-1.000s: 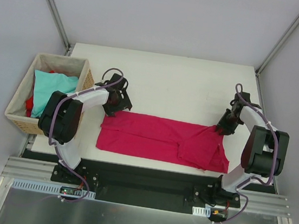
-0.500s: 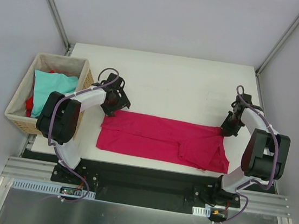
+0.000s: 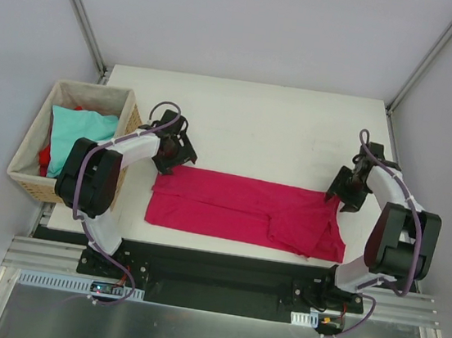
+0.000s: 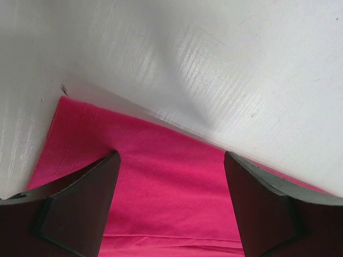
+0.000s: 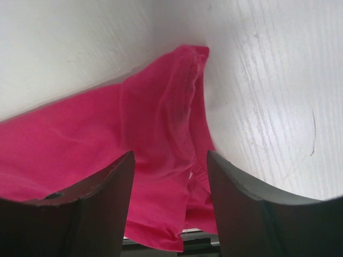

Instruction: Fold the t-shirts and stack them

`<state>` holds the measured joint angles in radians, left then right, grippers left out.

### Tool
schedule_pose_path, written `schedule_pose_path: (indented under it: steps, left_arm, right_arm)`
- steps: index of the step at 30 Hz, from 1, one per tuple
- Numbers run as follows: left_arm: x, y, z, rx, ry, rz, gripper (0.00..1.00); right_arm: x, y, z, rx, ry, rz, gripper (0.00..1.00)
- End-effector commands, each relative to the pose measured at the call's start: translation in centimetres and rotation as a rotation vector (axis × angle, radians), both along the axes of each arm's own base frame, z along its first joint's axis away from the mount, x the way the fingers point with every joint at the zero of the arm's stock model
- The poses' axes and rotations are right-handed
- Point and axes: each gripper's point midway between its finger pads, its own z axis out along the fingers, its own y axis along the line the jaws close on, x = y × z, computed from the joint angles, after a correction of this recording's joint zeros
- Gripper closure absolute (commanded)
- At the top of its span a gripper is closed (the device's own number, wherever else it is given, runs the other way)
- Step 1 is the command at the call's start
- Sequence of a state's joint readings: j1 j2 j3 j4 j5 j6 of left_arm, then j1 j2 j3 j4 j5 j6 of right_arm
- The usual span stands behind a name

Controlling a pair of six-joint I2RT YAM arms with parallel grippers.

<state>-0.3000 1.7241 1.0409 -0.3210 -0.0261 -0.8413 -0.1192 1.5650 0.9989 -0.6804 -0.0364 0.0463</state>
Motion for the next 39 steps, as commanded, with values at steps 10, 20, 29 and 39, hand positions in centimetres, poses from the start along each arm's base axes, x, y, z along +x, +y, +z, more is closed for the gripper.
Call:
schedule_pose_path:
  steps: [10,20,29,39]
  left_arm:
    - [-1.9,2.7,-1.9,0.108,0.057,0.037,0.19]
    - [-1.7,2.5,-2.0,0.103,0.062,0.025,0.2]
    - [-1.9,2.8,-2.2,0.107,0.072,0.036,0.19]
    - [-1.9,3.4,-2.3,0.108,0.078,0.054,0.19]
  right_arm:
    - [1.7,-0.9,1.8,-0.022,-0.09,-0.055,0.51]
    - [2.7,-1.3,0.3,-0.016,-0.083,-0.075,0.64]
    - [3.2,-2.5,-0.8,-0.077,-0.06,-0.07,0.68]
    - [4.0,-4.0,0.0,-0.155,-0.103,-0.087,1.0]
